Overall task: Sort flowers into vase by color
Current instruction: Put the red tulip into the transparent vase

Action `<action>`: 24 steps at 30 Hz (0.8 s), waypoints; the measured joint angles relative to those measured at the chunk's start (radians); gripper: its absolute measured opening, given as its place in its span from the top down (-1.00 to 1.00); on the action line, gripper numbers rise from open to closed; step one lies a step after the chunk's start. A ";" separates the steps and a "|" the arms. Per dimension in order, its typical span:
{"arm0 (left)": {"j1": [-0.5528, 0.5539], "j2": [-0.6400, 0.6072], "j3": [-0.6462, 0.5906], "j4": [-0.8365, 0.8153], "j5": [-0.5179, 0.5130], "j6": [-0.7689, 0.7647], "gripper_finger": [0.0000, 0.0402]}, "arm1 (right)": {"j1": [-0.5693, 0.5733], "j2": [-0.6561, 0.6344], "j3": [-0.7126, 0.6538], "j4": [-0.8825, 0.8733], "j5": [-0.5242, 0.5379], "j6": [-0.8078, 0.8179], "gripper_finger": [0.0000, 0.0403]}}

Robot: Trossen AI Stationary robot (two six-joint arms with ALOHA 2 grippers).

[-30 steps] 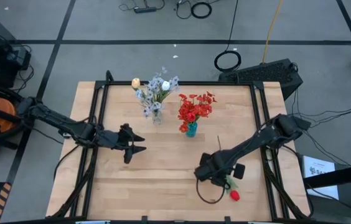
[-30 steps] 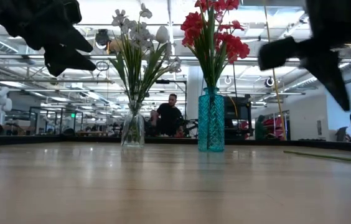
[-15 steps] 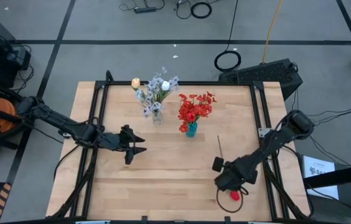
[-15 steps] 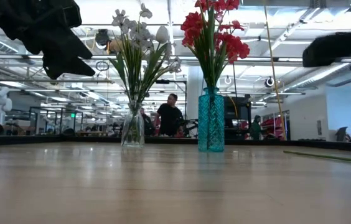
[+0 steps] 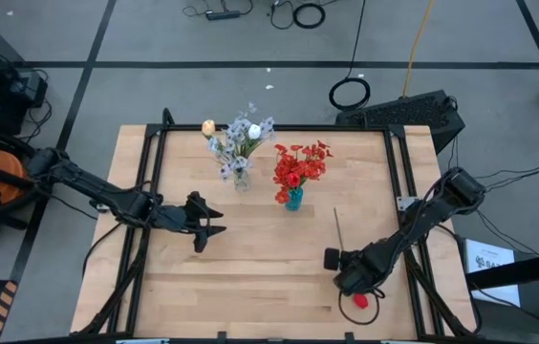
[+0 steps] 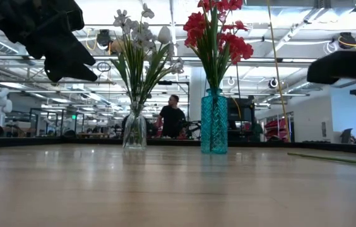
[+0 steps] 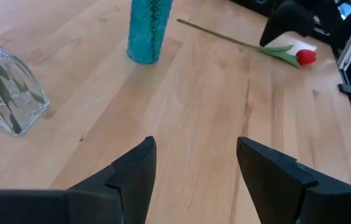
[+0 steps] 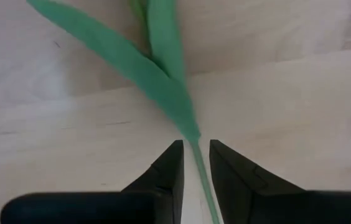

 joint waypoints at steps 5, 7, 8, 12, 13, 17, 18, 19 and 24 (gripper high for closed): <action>0.000 0.000 0.000 0.000 -0.003 0.000 -0.13 | 0.000 0.000 -0.054 0.082 -0.003 -0.040 0.66; 0.000 0.000 0.000 0.000 -0.004 0.000 -0.13 | 0.000 0.000 -0.074 0.129 -0.003 -0.039 0.66; 0.000 0.000 0.000 0.000 -0.005 0.000 -0.13 | 0.000 -0.003 -0.084 0.149 -0.002 -0.035 0.67; 0.000 0.000 0.000 0.000 -0.005 0.000 -0.13 | -0.006 -0.007 -0.119 0.212 -0.025 0.036 0.77; 0.000 0.000 0.000 -0.001 -0.005 0.000 -0.13 | -0.012 -0.007 -0.126 0.223 -0.042 0.087 0.83; 0.000 0.000 0.000 -0.001 -0.005 0.001 -0.13 | -0.038 -0.009 -0.140 0.223 -0.099 0.350 0.96; 0.000 0.000 0.000 -0.001 -0.005 0.001 -0.13 | -0.043 -0.011 -0.140 0.219 -0.104 0.415 0.97; 0.000 0.000 0.000 -0.001 -0.006 0.001 -0.13 | -0.049 -0.020 -0.142 0.217 -0.110 0.471 0.98; 0.000 0.000 0.000 -0.002 -0.028 0.002 -0.13 | -0.068 -0.116 -0.152 0.206 -0.039 0.786 0.99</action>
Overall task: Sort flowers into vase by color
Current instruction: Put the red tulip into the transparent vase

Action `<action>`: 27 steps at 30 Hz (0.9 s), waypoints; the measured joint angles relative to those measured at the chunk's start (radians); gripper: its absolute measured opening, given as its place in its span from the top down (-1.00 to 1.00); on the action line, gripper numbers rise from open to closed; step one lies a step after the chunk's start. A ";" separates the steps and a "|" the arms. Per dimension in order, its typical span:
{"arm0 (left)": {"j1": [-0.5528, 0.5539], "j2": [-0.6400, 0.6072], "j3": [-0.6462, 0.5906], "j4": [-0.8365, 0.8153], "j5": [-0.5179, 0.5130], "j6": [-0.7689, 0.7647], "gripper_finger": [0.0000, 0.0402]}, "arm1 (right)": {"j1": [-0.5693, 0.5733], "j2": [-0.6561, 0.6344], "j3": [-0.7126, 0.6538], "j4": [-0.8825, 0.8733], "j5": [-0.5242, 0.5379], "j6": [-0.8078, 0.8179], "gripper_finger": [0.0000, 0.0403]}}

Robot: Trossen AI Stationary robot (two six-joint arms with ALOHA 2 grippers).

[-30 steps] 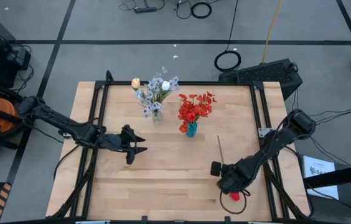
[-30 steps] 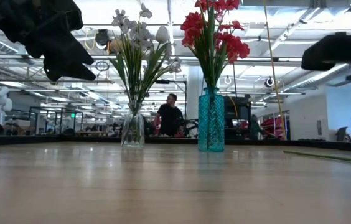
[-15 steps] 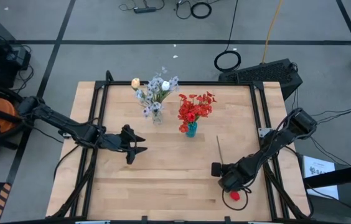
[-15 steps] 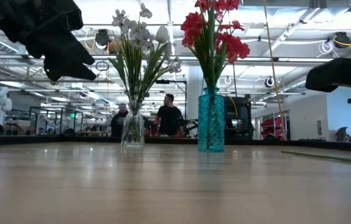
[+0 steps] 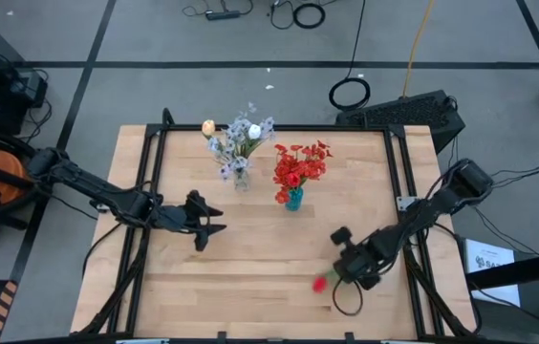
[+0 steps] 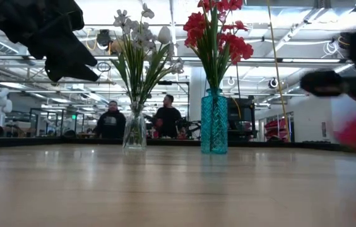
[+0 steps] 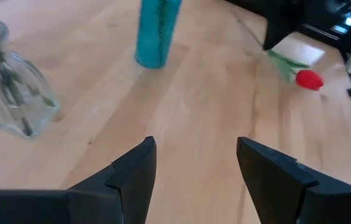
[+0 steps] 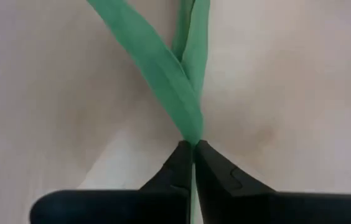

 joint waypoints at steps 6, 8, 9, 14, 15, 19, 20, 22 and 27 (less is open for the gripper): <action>0.003 0.000 0.000 0.041 -0.140 0.001 -0.13 | -0.013 -0.190 0.002 0.057 0.263 0.496 1.00; 0.003 0.000 0.000 0.076 -0.183 0.001 -0.13 | -0.015 -0.251 0.004 0.102 0.419 0.644 1.00; 0.003 0.000 0.000 0.092 -0.202 0.001 -0.13 | -0.016 -0.277 0.004 0.129 0.497 0.705 1.00; 0.003 0.000 0.000 0.141 -0.263 0.035 -0.13 | -0.014 -0.362 0.006 0.304 0.888 0.788 1.00; 0.003 0.000 0.000 0.146 -0.264 0.063 -0.13 | -0.015 -0.370 0.006 0.345 0.961 0.755 1.00; 0.003 0.000 0.000 0.153 -0.265 0.157 -0.13 | -0.015 -0.380 0.006 0.511 1.210 0.574 1.00; 0.003 0.000 0.000 0.153 -0.265 0.170 -0.13 | -0.016 -0.380 0.006 0.544 1.264 0.534 1.00; 0.003 0.000 0.000 0.153 -0.265 0.197 -0.13 | -0.023 -0.381 0.006 0.572 1.335 0.488 1.00; 0.003 0.000 0.000 0.152 -0.265 0.249 -0.13 | -0.088 -0.381 0.006 0.582 1.238 0.480 1.00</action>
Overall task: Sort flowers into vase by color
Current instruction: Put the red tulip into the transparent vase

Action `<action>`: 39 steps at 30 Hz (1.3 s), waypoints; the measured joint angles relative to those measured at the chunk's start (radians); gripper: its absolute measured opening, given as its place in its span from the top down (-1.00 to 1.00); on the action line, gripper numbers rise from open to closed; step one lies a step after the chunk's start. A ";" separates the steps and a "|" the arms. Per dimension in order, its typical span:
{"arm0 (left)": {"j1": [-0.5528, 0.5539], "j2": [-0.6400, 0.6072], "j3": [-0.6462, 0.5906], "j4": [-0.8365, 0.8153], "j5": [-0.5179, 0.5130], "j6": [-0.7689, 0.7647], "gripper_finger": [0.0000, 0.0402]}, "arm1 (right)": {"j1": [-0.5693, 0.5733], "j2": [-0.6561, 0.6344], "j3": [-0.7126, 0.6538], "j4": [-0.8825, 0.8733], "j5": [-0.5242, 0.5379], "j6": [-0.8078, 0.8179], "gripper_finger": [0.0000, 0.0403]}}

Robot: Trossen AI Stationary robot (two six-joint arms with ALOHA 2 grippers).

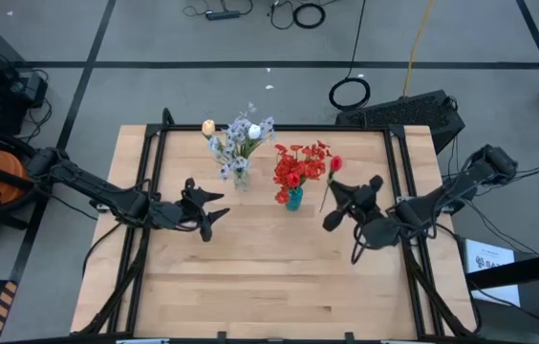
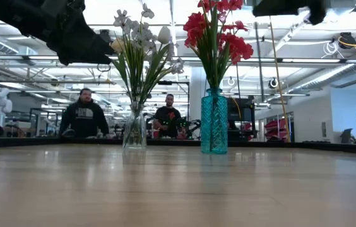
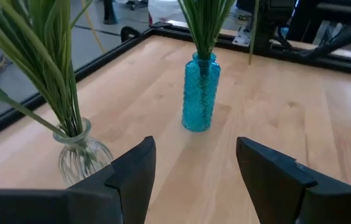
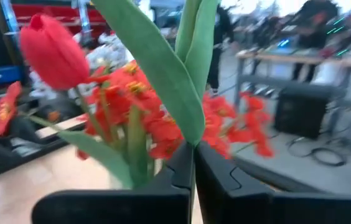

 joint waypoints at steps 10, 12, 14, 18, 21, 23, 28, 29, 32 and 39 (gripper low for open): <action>0.000 0.000 0.000 0.000 -0.003 0.046 -0.13 | -0.131 0.000 0.000 0.428 -0.562 -0.316 1.00; 0.000 0.000 0.000 0.000 -0.003 0.046 -0.13 | -0.162 0.000 0.000 0.520 -0.629 -0.382 1.00; 0.000 0.000 0.000 0.000 -0.003 0.041 -0.13 | -0.197 0.006 0.001 0.584 -0.660 -0.425 1.00; 0.000 0.000 0.000 0.025 -0.003 0.040 -0.13 | -0.256 0.013 0.000 0.633 -0.736 -0.478 1.00; 0.000 0.000 0.000 0.031 -0.003 0.040 -0.13 | -0.274 0.005 0.001 0.656 -0.758 -0.511 1.00; 0.000 0.000 0.000 0.031 -0.003 0.040 -0.13 | -0.273 -0.005 0.000 0.651 -0.758 -0.536 1.00; 0.000 0.000 0.000 0.031 -0.003 0.039 -0.13 | -0.253 -0.064 0.000 0.507 -0.757 -0.512 1.00; 0.000 0.000 0.000 0.031 -0.003 0.039 -0.13 | -0.246 -0.081 0.000 0.476 -0.755 -0.505 1.00; 0.000 0.000 0.000 0.031 -0.003 0.040 -0.13 | -0.222 -0.136 0.000 0.416 -0.731 -0.506 1.00; 0.000 0.000 0.000 0.031 -0.027 0.039 -0.13 | -0.188 -0.268 -0.086 0.365 -0.700 -0.475 1.00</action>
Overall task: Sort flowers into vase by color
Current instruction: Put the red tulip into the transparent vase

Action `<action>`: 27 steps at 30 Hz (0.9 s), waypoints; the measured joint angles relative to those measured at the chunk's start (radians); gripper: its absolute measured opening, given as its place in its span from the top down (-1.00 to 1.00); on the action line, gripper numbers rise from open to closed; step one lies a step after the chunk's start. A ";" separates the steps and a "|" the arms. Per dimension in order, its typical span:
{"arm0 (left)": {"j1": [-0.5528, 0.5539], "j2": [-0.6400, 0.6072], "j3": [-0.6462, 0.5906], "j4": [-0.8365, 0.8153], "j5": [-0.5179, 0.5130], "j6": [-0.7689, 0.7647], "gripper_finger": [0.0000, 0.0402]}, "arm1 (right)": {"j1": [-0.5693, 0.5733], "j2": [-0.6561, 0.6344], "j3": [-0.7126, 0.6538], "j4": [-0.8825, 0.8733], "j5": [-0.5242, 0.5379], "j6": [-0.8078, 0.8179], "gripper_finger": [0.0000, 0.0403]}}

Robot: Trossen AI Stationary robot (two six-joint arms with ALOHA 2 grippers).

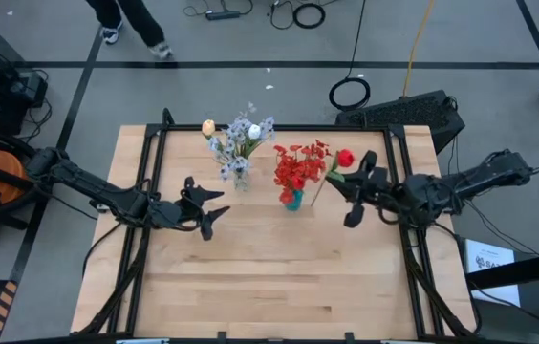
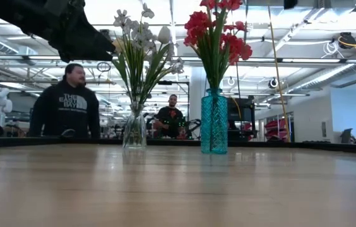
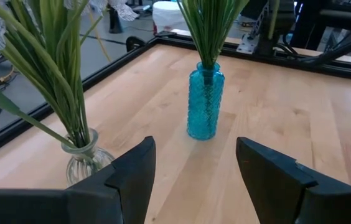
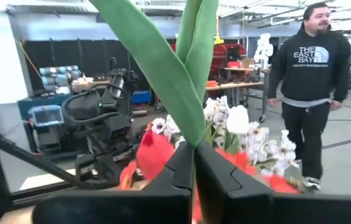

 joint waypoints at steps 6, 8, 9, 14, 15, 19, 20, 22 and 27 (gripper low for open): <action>0.000 0.000 0.000 0.000 -0.002 0.000 -0.13 | 0.002 -0.088 -0.232 0.282 0.000 0.003 1.00; 0.000 0.000 0.000 0.000 -0.002 0.000 -0.13 | 0.002 -0.091 -0.308 0.426 0.002 -0.034 1.00; 0.000 0.000 0.000 0.000 -0.002 0.000 -0.13 | 0.001 -0.090 -0.345 0.497 0.002 -0.060 1.00; 0.000 0.000 0.000 0.001 0.000 -0.001 -0.13 | -0.030 -0.065 -0.468 0.792 0.002 -0.165 1.00; 0.000 0.000 0.000 0.001 0.004 -0.001 -0.13 | -0.037 -0.059 -0.474 0.819 0.001 -0.177 1.00; 0.000 0.000 0.000 0.011 0.006 -0.001 -0.13 | -0.062 -0.031 -0.455 0.804 -0.033 -0.187 1.00; 0.000 0.000 0.000 0.016 0.006 -0.001 -0.13 | -0.069 -0.020 -0.445 0.797 -0.048 -0.188 1.00; 0.000 0.000 0.000 0.018 0.006 -0.001 -0.13 | -0.080 0.005 -0.422 0.787 -0.070 -0.193 1.00; 0.000 0.000 0.000 0.018 0.009 -0.001 -0.13 | -0.107 0.072 -0.382 0.782 -0.082 -0.221 1.00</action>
